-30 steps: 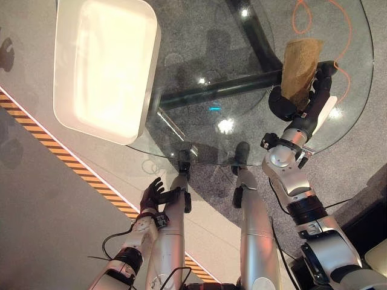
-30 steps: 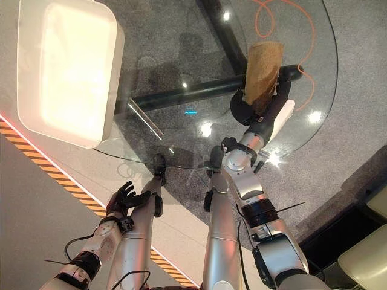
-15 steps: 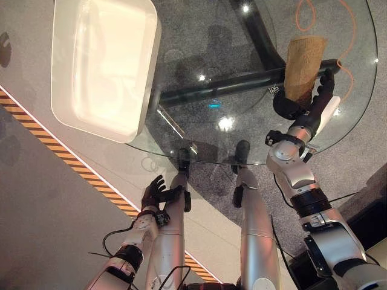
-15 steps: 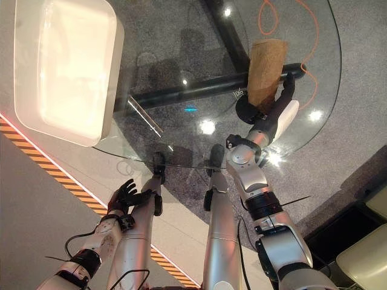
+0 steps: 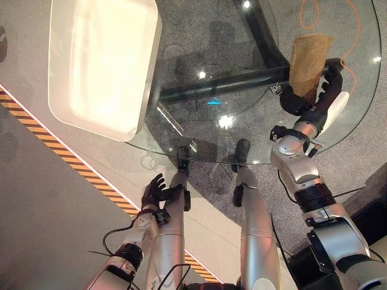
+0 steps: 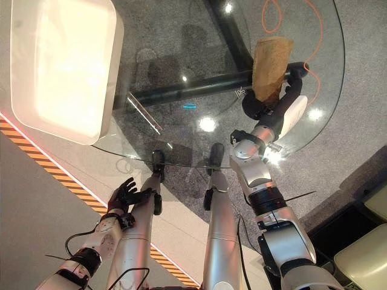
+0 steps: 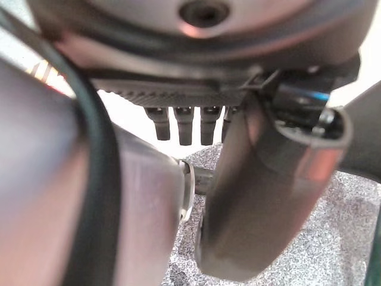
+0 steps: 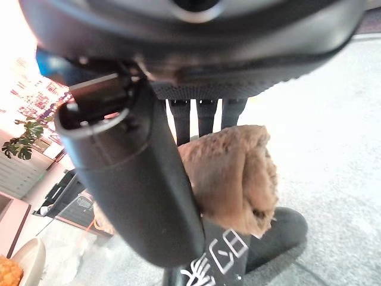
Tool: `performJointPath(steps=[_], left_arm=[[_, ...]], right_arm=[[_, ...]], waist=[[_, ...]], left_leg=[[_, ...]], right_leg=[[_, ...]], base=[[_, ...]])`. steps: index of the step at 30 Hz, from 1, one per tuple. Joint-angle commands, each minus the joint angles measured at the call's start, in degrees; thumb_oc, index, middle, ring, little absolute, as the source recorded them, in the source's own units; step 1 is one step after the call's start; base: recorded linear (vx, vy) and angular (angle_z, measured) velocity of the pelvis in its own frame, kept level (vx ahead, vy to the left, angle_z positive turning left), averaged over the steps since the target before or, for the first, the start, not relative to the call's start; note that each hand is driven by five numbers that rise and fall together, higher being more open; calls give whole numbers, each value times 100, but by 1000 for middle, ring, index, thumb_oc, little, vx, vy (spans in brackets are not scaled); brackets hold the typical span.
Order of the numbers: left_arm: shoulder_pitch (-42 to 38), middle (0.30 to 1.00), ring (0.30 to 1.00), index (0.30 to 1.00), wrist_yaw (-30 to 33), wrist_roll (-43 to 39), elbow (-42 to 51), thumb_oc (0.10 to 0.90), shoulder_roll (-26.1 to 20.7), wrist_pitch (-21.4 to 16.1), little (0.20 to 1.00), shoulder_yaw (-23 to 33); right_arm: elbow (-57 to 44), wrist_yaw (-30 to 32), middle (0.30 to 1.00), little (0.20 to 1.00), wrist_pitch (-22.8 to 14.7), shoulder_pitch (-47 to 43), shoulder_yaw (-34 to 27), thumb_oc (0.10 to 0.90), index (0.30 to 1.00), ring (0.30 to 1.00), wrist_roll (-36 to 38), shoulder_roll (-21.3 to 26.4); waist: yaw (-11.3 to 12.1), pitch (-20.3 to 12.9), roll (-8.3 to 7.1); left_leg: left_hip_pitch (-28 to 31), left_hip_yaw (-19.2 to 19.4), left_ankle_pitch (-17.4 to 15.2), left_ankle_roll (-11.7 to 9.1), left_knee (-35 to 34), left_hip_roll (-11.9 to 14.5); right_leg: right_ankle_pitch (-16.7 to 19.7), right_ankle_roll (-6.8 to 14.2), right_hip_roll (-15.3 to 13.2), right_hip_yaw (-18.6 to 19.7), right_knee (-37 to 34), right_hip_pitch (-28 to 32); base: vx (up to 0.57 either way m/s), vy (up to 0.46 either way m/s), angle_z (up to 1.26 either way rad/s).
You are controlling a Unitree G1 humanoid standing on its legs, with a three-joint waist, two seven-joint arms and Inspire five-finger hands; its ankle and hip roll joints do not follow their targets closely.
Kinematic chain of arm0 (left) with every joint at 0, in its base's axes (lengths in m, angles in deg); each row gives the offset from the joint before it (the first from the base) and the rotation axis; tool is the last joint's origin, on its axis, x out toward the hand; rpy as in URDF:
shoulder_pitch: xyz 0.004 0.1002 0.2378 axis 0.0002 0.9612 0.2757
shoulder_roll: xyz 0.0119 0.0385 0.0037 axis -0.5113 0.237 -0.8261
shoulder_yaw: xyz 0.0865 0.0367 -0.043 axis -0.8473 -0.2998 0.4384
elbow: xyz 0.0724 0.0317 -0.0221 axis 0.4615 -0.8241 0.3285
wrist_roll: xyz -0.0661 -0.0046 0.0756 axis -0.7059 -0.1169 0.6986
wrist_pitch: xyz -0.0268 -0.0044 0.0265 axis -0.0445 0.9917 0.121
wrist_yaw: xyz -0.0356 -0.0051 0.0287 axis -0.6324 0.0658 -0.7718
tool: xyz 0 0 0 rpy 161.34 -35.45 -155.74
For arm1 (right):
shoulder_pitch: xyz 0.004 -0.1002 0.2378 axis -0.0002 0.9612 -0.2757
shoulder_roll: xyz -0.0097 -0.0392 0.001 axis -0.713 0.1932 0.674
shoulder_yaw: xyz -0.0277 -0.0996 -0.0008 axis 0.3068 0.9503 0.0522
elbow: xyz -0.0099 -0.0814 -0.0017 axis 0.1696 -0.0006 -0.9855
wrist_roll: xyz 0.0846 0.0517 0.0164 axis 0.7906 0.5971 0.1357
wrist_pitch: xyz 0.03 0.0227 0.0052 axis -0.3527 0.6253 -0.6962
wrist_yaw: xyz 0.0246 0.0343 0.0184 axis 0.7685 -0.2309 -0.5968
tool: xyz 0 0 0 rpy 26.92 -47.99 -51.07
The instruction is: Wipe the table with a cloth and put it in the basket.
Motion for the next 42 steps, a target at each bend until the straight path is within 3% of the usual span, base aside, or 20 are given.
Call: performJointPath(steps=[1,10,18,23,25,28,34,42], left_arm=[[664,900,900,900,137,-225,-16,800,450,11,900,-266],[655,900,900,900,180,-246,28,800,489,-4,900,-265],[750,900,900,900,207,-231,57,800,551,-102,900,-233],[754,900,900,900,239,-200,111,800,560,-93,900,-214],[757,900,900,900,253,-169,140,800,567,-72,900,-201],[740,900,900,900,248,-126,176,800,586,-105,900,-170],[740,900,900,900,238,-87,220,800,554,-134,900,-211],[632,900,900,900,203,-186,258,800,580,-130,900,-327]], right_arm=[[-426,18,300,200,-44,251,99,100,300,300,127,175],[-692,-13,300,200,-121,426,165,100,300,300,-67,15],[-1267,216,300,200,-40,649,157,100,300,300,-745,-43],[-1533,-31,300,200,27,707,177,100,300,300,-943,-18],[-1590,-309,300,200,54,707,217,100,300,300,-960,-18],[-1643,-1213,300,200,71,696,446,100,300,300,-1050,-57],[-1713,-2215,300,200,189,579,970,100,300,300,-1396,-149],[-1630,-2810,300,200,158,228,1694,100,300,300,-1613,-363]], waist=[[1,-31,211],[-28,-31,189],[-63,-31,158],[-77,-31,136],[-75,-31,133],[-64,-31,142],[-9,-31,189],[89,-31,322]], left_leg=[[-349,149,81,324,158,-474],[-305,169,81,340,125,-476],[-221,209,62,343,106,-461],[-239,200,56,344,120,-467],[-257,195,56,344,129,-472],[-306,193,44,348,167,-481],[-347,180,37,334,205,-496],[-453,174,59,304,287,-513]], right_leg=[[314,-41,424,-19,-310,-48],[300,-42,434,-10,-326,-6],[275,-16,430,14,-325,80],[286,8,419,18,-329,66],[291,15,415,15,-321,46],[282,14,401,-3,-282,-19],[245,20,342,-91,-254,-59],[179,6,294,-178,-155,-159]], base=[[0,0,0],[0,4,0],[0,4,0],[0,0,0],[0,0,0],[0,0,0],[0,0,0],[-1,3,1]])
